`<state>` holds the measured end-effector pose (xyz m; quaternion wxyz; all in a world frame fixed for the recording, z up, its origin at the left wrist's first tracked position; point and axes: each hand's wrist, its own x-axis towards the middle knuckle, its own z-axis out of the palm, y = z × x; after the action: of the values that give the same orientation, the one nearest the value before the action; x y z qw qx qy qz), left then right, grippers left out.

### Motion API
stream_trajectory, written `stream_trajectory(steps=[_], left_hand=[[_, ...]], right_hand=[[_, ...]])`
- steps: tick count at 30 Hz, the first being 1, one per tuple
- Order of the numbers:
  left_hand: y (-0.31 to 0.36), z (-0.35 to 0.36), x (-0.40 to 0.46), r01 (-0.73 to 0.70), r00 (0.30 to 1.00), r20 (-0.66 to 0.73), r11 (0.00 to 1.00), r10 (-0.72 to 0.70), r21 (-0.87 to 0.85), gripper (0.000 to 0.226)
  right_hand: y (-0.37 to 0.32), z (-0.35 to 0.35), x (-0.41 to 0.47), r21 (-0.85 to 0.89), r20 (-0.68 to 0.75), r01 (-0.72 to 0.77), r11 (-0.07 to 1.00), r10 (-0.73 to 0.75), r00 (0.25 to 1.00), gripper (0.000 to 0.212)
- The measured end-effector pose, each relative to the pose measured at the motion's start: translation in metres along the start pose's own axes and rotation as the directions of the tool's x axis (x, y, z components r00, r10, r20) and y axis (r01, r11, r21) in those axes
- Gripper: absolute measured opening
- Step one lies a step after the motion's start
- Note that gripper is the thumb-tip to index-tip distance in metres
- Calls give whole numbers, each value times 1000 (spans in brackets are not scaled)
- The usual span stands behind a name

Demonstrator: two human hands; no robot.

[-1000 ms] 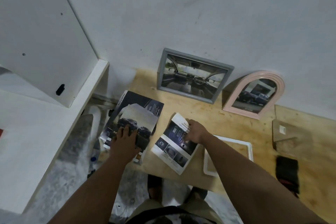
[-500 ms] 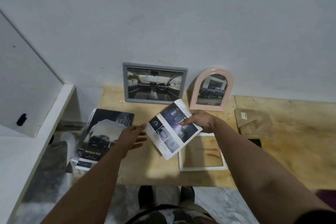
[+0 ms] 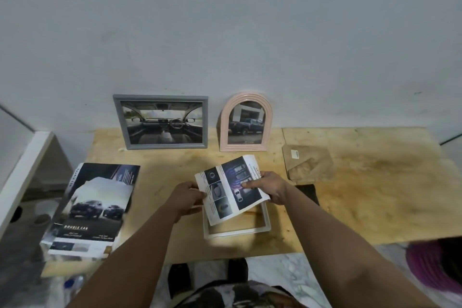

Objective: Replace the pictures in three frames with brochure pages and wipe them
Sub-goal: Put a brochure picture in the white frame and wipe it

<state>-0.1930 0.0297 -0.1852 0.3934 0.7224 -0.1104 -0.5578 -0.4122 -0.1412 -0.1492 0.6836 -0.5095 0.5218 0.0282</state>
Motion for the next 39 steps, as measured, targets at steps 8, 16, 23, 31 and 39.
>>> stream_trajectory(steps=[8,16,23,31,39], left_hand=[[-23,28,21,-75,966,-186,886,179,458,9],[-43,41,22,-26,950,-232,792,209,610,28],[-46,44,28,46,946,-266,740,183,671,49],[-42,42,33,74,955,-236,627,180,776,50],[-44,42,30,39,962,-184,563,203,825,72]], right_hand=[[56,-26,13,21,-120,-71,997,73,990,28],[77,-30,28,-249,-255,-112,962,47,966,22],[84,-26,38,-561,-272,-106,821,-62,960,23],[80,-23,42,-727,-272,-122,676,-121,955,23],[78,-29,44,-808,-255,-96,581,-199,946,23]])
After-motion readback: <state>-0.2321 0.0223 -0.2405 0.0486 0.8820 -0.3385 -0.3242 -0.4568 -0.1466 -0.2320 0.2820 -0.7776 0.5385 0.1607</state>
